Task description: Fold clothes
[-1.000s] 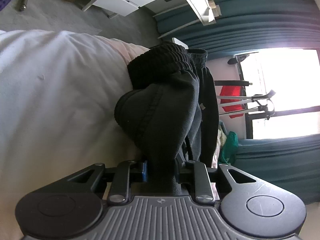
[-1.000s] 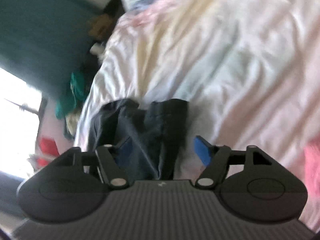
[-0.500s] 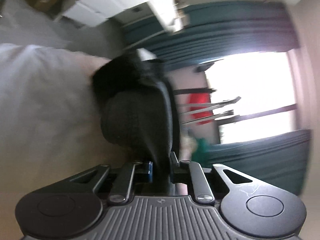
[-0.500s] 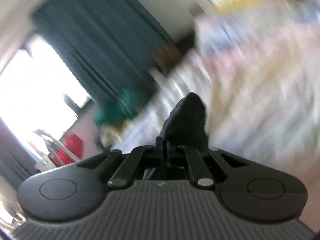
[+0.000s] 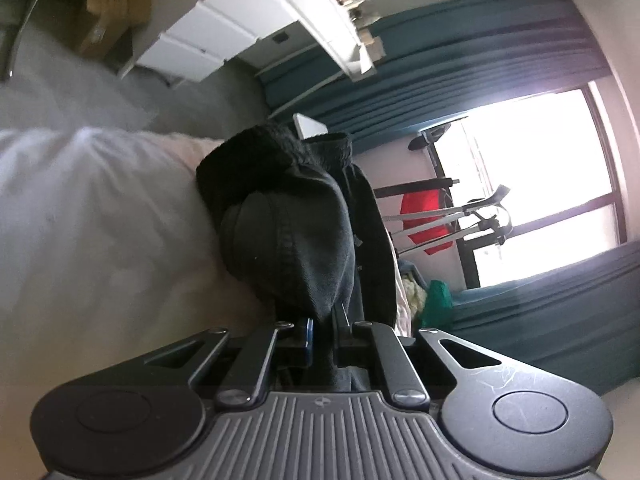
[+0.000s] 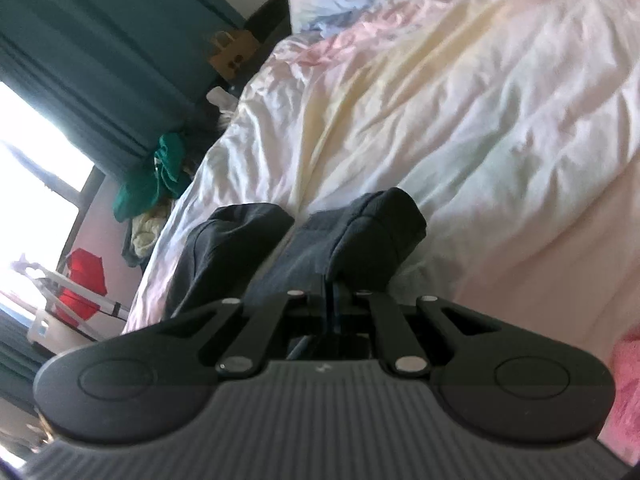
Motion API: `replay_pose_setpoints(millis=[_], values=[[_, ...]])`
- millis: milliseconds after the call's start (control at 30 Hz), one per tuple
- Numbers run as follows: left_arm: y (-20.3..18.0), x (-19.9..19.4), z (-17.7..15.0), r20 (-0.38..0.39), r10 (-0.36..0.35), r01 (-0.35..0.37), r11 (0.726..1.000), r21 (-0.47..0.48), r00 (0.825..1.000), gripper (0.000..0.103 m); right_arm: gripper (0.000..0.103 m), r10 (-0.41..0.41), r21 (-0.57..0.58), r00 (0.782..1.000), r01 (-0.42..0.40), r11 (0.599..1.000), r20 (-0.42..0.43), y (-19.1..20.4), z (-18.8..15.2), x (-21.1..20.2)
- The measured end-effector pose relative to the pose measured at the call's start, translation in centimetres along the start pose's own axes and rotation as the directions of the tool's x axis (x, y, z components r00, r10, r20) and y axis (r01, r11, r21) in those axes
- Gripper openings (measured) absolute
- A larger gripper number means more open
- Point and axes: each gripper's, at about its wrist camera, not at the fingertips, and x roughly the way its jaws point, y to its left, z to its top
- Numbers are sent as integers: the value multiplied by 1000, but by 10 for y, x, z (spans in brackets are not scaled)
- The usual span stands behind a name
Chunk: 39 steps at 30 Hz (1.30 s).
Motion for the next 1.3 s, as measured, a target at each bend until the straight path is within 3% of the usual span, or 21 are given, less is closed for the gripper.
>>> replay_pose_setpoints(millis=[233,333,433,533,600,700,767,900,1033,1133,1167,1200,1300], values=[[-1,-4,-1,15,-5,5,1000,-4,1000,8,6,46,-161,993,-28,986,106,29,-5,-21],[-9,-10,-2,40,-41,41,999,8,998,7,6,121,-119,979,-103,988,164,30,-7,-41],[-13,-22,1,71,-116,116,993,-4,991,7,6,247,-155,926,-210,965,286,47,-15,-90],[-12,-17,9,109,-144,150,987,-53,984,7,6,315,-245,865,-232,941,390,83,-19,-116],[-11,-7,13,136,-147,161,982,-96,980,7,6,291,-236,877,-211,948,383,108,-10,-100],[-17,15,14,140,-148,161,983,-92,979,8,6,141,-220,939,-72,973,313,130,2,-25],[-25,29,12,138,-128,134,990,-37,982,8,6,34,-235,968,26,972,250,129,2,33],[-39,51,2,125,-80,71,995,72,989,10,8,-98,-257,986,130,958,135,100,-11,119],[-38,63,-2,122,-62,55,997,62,991,22,12,-66,-225,997,73,972,38,80,-11,145],[-36,63,-1,121,-46,42,998,36,992,37,39,-2,-229,999,12,973,40,84,-10,130],[-32,60,-1,111,-47,47,999,10,993,41,56,26,-235,999,-15,972,45,85,-11,122],[-28,57,0,102,-49,51,999,-17,994,43,65,49,-247,997,-34,968,54,86,-11,113],[-15,48,1,75,-57,64,993,-95,996,46,68,36,-286,999,-28,958,23,84,-14,91]])
